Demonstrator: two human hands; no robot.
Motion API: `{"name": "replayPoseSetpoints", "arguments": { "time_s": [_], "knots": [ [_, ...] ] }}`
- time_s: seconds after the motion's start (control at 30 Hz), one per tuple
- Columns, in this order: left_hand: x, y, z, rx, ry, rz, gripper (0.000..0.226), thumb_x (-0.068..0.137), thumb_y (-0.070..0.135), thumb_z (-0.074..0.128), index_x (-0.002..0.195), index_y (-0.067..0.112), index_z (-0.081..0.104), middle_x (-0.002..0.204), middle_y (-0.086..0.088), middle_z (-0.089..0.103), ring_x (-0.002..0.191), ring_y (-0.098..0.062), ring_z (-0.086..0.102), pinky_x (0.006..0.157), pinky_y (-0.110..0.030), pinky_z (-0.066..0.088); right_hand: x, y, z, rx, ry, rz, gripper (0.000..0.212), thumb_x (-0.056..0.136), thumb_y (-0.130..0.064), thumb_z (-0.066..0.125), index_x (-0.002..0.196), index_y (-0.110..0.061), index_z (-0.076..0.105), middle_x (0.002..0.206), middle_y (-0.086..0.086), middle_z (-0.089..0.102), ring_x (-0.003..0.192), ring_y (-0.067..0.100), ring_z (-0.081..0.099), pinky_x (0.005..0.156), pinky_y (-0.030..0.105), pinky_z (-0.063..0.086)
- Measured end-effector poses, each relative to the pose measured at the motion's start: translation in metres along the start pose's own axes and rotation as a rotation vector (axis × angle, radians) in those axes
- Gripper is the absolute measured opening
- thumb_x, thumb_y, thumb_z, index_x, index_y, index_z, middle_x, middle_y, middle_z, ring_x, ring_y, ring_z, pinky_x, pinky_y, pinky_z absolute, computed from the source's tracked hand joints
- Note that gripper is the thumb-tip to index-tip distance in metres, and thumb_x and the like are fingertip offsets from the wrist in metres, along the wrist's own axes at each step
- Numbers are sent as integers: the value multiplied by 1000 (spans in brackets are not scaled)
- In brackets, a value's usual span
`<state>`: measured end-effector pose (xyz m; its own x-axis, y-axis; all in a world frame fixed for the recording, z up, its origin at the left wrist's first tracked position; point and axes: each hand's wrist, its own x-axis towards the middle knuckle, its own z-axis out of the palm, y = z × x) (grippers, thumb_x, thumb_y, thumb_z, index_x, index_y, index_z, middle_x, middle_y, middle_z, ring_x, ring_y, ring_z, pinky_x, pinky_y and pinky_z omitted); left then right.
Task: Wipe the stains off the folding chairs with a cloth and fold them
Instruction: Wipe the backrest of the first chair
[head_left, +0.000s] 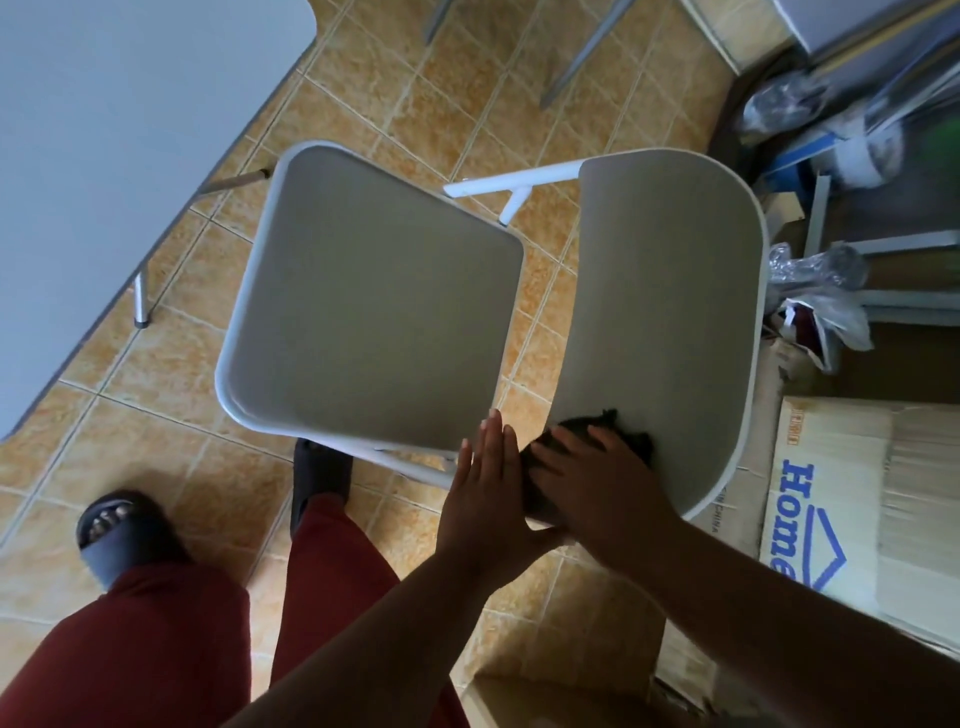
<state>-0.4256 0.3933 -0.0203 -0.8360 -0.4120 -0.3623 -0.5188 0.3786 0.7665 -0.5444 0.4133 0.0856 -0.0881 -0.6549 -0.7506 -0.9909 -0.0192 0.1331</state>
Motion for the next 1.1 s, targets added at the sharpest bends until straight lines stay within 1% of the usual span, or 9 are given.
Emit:
{"name": "replayPoseSetpoints", "arguments": {
  "time_s": [0.13, 0.23, 0.37, 0.43, 0.53, 0.63, 0.83, 1.0, 1.1],
  "knots": [
    [-1, -5, 0, 32, -55, 172, 128, 70, 88, 44, 150, 5, -10, 160, -15, -18, 149, -28, -16, 123, -43, 0, -45, 2, 0, 52, 20, -145, 42, 60, -21, 84, 98, -32, 71, 103, -10, 72, 100, 18, 67, 85, 42, 53],
    [-2, 0, 2, -1, -46, 230, 125, 73, 83, 49, 151, 11, -17, 159, -10, -27, 147, -21, -24, 120, -37, -10, -44, 42, -26, -53, -76, -184, 34, 77, -16, 70, 106, -33, 62, 102, -6, 68, 94, 24, 65, 82, 45, 52],
    [6, 4, 3, -30, -32, 259, 126, 73, 75, 59, 154, 6, -8, 161, -11, -20, 149, -21, -19, 122, -37, -5, -5, 140, -104, -41, 190, 51, 34, 85, -17, 58, 116, -30, 57, 105, 11, 64, 93, 36, 61, 81, 51, 51],
    [10, 6, 7, -23, -21, 278, 126, 71, 75, 60, 154, 1, 0, 163, -14, -9, 151, -24, -10, 123, -40, 2, 11, 181, -131, -158, 350, 180, 46, 83, -10, 51, 127, -23, 52, 122, 21, 58, 108, 42, 55, 91, 57, 47],
    [15, 7, 12, -13, -14, 292, 123, 72, 77, 55, 153, -1, 5, 164, -16, -3, 152, -26, -4, 122, -42, 8, 35, 213, -131, -256, 355, 307, 54, 82, -16, 38, 134, -20, 52, 142, 25, 42, 127, 48, 39, 104, 61, 35],
    [15, 7, 16, -15, -5, 295, 120, 75, 77, 51, 153, -2, 7, 163, -17, -1, 152, -26, -2, 121, -39, 5, 37, 203, -90, -221, 231, 285, 46, 88, -13, 39, 131, -13, 55, 145, 23, 41, 133, 48, 34, 111, 60, 21],
    [17, 9, 14, -27, -31, 285, 117, 76, 78, 40, 153, -2, 5, 163, -18, -2, 151, -27, -1, 121, -41, 8, -42, 121, -15, -76, 371, 269, 55, 84, -16, 23, 123, -9, 61, 136, 15, 54, 132, 40, 41, 109, 54, 24],
    [15, 11, 8, -6, -62, 282, 118, 74, 77, 43, 153, -3, 5, 163, -20, -3, 151, -30, 0, 122, -45, 13, -83, 43, 22, -11, 470, 282, 47, 80, 1, 47, 125, -8, 60, 137, 14, 54, 134, 36, 41, 110, 56, 26],
    [12, 8, 5, 29, -66, 276, 116, 76, 77, 41, 153, -2, 6, 163, -20, -2, 151, -31, 2, 122, -45, 14, -85, 8, 29, 49, 460, 269, 45, 78, -2, 56, 122, -9, 63, 132, 13, 59, 129, 34, 48, 108, 52, 28]
  ]
}}
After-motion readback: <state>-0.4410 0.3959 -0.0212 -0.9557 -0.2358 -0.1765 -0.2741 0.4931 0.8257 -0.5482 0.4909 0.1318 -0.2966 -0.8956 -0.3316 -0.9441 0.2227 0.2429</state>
